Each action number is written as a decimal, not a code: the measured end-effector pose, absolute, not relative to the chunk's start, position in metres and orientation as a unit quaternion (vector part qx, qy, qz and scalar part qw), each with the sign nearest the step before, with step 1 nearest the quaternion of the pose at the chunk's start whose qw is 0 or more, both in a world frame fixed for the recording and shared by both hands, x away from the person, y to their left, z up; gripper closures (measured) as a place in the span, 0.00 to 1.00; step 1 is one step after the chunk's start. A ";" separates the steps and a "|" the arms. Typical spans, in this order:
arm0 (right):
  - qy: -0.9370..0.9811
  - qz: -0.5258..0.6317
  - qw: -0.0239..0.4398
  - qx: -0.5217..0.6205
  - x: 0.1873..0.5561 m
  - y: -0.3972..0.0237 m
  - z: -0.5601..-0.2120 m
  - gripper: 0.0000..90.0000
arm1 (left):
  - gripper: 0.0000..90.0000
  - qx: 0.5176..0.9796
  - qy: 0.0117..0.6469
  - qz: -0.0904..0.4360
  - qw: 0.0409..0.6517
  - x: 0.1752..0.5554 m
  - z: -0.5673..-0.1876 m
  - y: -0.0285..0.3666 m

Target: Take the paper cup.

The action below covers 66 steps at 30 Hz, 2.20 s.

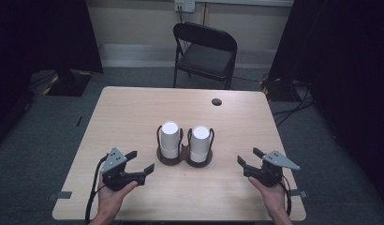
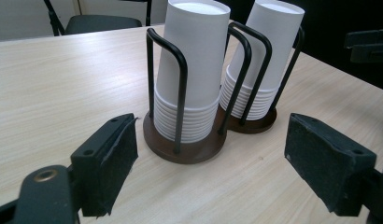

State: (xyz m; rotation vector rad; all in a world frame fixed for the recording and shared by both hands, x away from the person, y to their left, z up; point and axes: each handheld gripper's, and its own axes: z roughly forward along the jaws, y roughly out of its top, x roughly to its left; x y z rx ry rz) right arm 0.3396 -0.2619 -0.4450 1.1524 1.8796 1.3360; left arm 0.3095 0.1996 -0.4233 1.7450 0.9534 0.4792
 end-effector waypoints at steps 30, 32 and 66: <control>0.709 0.528 0.234 0.404 0.338 -0.246 -0.418 0.29 | 0.23 0.729 0.398 0.190 0.523 0.306 -0.424 0.199; 0.709 0.533 0.232 0.398 0.340 -0.242 -0.414 0.28 | 0.23 0.731 0.397 0.187 0.523 0.306 -0.424 0.199; 0.739 0.554 0.206 0.324 0.405 -0.158 -0.375 0.25 | 0.25 0.737 0.391 0.176 0.523 0.306 -0.425 0.197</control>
